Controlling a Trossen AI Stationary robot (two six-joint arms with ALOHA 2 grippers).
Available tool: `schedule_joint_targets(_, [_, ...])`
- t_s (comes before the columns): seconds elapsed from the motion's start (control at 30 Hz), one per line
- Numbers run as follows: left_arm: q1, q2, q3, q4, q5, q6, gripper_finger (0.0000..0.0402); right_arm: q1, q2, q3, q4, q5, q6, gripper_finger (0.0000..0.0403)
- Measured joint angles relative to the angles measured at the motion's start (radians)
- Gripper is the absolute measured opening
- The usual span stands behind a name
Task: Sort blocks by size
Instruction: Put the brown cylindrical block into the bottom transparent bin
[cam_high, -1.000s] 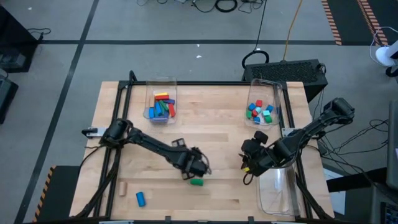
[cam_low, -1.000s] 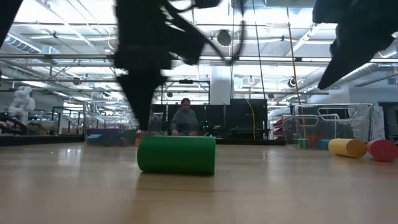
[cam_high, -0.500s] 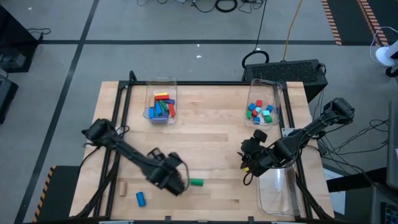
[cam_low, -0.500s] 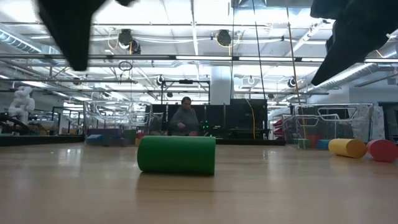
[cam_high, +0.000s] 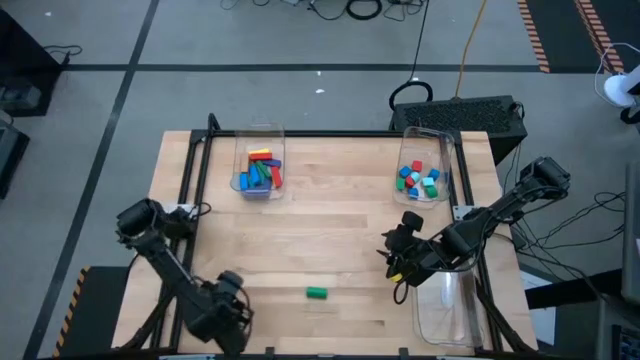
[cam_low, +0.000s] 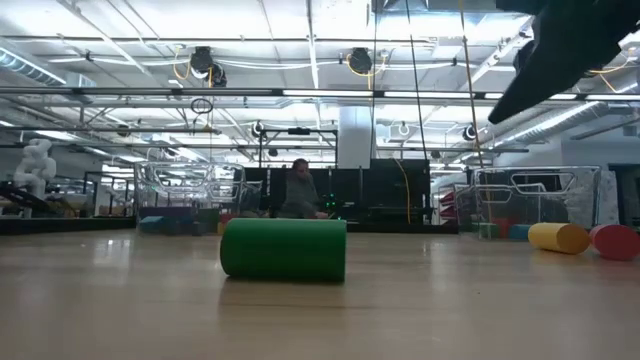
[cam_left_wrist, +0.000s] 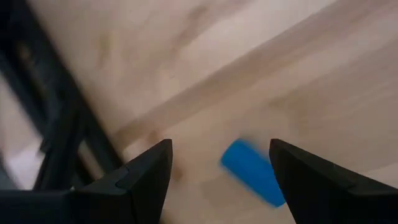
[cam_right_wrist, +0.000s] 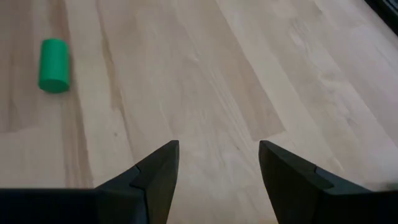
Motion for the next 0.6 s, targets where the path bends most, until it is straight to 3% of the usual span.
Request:
schedule_joint_targets(0.27, [-0.095, -0.001, -0.063, 0.001, 0.141, -0.168, 0.0269, -0.007, 0.0, 0.0, 0.077, 0.025, -0.103, 0.0205])
schedule_joint_targets(0.6, [-0.153, -0.001, -0.171, 0.143, 0.166, -0.294, 0.0269, -0.034, 0.0, 0.0, 0.108, 0.045, -0.183, 0.0205])
